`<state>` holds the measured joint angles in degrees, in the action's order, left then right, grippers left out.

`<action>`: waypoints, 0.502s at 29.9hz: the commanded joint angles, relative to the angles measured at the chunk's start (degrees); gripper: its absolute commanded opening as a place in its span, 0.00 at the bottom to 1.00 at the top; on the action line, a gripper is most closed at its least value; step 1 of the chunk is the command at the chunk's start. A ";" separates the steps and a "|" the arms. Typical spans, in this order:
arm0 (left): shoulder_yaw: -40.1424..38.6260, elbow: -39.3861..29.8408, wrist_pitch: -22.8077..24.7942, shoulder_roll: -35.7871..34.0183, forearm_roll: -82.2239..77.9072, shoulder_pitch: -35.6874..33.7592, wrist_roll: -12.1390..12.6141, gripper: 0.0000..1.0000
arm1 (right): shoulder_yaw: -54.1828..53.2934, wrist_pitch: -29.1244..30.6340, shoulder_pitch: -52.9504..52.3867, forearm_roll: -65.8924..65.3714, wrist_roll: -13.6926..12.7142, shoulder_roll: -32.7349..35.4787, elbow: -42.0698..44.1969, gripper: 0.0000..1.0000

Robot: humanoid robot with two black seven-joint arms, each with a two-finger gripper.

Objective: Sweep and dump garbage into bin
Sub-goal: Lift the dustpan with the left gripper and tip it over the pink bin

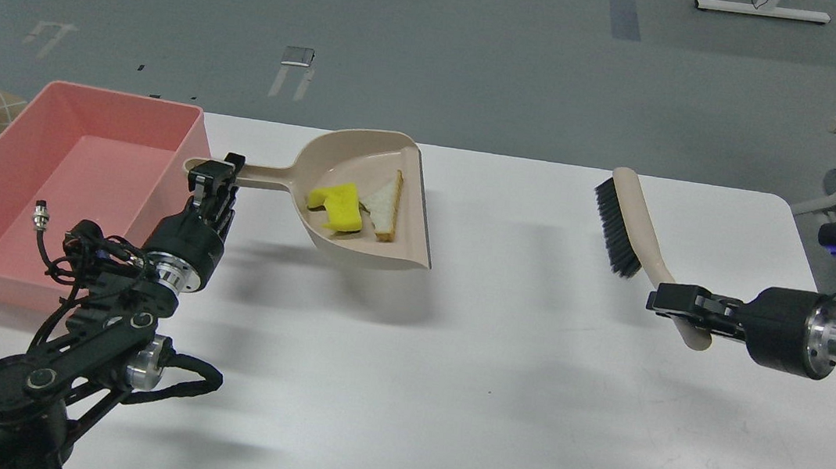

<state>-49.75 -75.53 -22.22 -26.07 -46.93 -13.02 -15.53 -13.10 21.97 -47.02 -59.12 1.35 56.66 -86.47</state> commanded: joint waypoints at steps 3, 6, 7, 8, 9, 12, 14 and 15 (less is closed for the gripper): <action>-2.27 -5.67 0.15 -9.32 5.26 -1.40 1.30 0.00 | -0.17 -1.14 2.28 -0.03 0.14 -0.23 -0.72 0.00; -4.29 -7.08 1.72 -14.85 6.75 -1.49 1.30 0.00 | -0.35 -1.22 2.28 -0.03 0.14 -0.67 -0.63 0.00; -4.91 -7.17 2.69 -16.28 7.11 -1.49 1.30 0.00 | -0.35 -1.14 2.28 -0.03 0.14 -0.76 -0.63 0.00; -6.57 -7.17 4.53 -18.64 7.90 -1.23 1.30 0.00 | -0.35 -1.14 2.28 -0.03 0.14 -0.85 -0.63 0.00; -8.67 -7.08 6.20 -20.58 9.12 -0.79 1.30 0.00 | -0.35 -1.14 2.28 -0.03 0.14 -0.93 -0.63 0.00; -12.28 -6.56 9.72 -24.97 11.67 0.53 1.30 0.00 | -0.26 -1.14 2.28 -0.03 0.14 -1.11 -0.63 0.00; -13.61 -6.21 12.79 -28.92 14.30 3.07 1.12 0.00 | -0.26 -1.14 2.28 -0.03 0.14 -1.28 -0.63 0.00; -14.31 -6.20 14.29 -31.38 16.67 4.74 0.86 0.00 | -0.26 -1.14 2.28 -0.03 0.14 -1.37 -0.54 0.00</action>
<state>-61.90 -82.08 -12.08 -51.59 -34.83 -11.87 -14.25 -13.43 20.80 -44.73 -59.15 1.51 55.52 -87.10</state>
